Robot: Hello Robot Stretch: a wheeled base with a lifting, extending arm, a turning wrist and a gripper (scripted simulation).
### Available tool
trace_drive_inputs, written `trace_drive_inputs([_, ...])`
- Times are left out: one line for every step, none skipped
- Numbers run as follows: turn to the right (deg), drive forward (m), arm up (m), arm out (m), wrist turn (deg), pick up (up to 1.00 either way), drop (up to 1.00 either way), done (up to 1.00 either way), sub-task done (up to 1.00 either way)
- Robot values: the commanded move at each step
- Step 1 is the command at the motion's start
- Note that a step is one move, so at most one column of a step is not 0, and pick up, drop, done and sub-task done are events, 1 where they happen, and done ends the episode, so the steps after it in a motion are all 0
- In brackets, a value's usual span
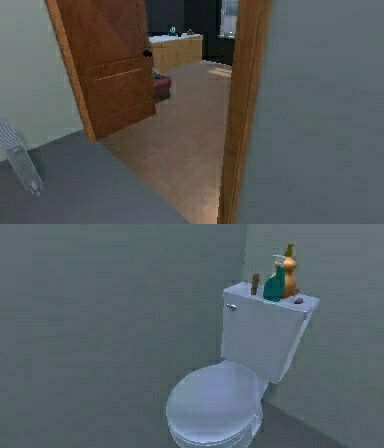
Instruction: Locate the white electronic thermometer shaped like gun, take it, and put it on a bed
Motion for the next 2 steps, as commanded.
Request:
trace_drive_inputs([-18.0,0.00,0.00,0.00,0.0,0.00,0.00,0.00,0.00])
trace_drive_inputs([0.0,0.55,0.00,0.00,0.0,0.00,0.00,0.00,0.00])
